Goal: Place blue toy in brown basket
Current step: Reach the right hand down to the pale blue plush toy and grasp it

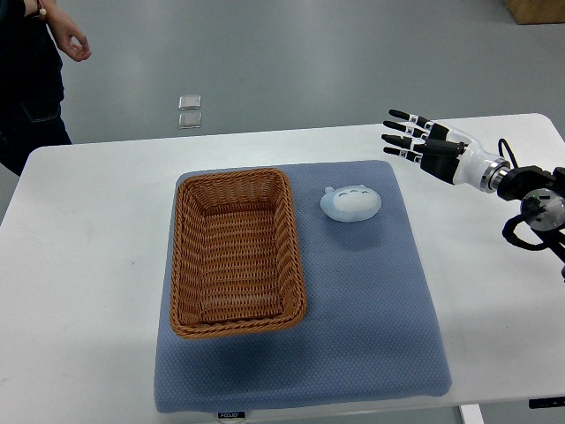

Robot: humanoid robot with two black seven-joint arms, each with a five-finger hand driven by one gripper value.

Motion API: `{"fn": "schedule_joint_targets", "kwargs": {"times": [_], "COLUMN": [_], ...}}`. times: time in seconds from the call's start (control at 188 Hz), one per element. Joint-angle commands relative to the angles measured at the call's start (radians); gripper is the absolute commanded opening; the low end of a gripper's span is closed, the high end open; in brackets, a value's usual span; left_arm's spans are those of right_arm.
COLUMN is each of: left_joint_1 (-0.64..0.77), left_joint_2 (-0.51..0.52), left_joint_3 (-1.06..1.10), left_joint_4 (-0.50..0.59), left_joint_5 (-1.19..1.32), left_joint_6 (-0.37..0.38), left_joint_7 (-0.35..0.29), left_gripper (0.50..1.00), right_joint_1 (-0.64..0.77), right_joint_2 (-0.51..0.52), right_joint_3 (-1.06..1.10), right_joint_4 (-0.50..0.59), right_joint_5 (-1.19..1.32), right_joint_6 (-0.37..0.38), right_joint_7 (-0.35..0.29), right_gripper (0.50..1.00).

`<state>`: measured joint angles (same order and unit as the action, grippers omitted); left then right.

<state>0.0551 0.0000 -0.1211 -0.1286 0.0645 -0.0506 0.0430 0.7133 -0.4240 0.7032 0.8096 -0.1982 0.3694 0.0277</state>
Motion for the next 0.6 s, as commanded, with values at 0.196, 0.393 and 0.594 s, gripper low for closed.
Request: {"fn": "schedule_joint_targets", "kwargs": {"times": [0.196,0.393,0.594], "left_joint_1": [0.0,-0.015,-0.014], "left_joint_2": [0.0,0.0,0.0], "left_joint_3": [0.001,0.001,0.003], "left_joint_4": [0.0,-0.003,-0.002], "left_joint_5": [0.0,0.0,0.0], "left_joint_6": [0.006,0.006,0.006], "left_joint_7": [-0.002,-0.002,-0.002], "left_gripper": [1.0,1.0,1.0], "right_joint_1": [0.008,0.014,0.049], "right_joint_2": [0.002,-0.01,-0.033], "right_joint_3": [-0.001,-0.001,-0.004], "right_joint_4": [0.002,0.017,0.095], "right_joint_5": [-0.095,-0.345,-0.658], "right_joint_6": [-0.001,0.009,0.043], "right_joint_7": [0.0,0.057,0.126], "right_gripper": [0.917,0.915,0.911]}}
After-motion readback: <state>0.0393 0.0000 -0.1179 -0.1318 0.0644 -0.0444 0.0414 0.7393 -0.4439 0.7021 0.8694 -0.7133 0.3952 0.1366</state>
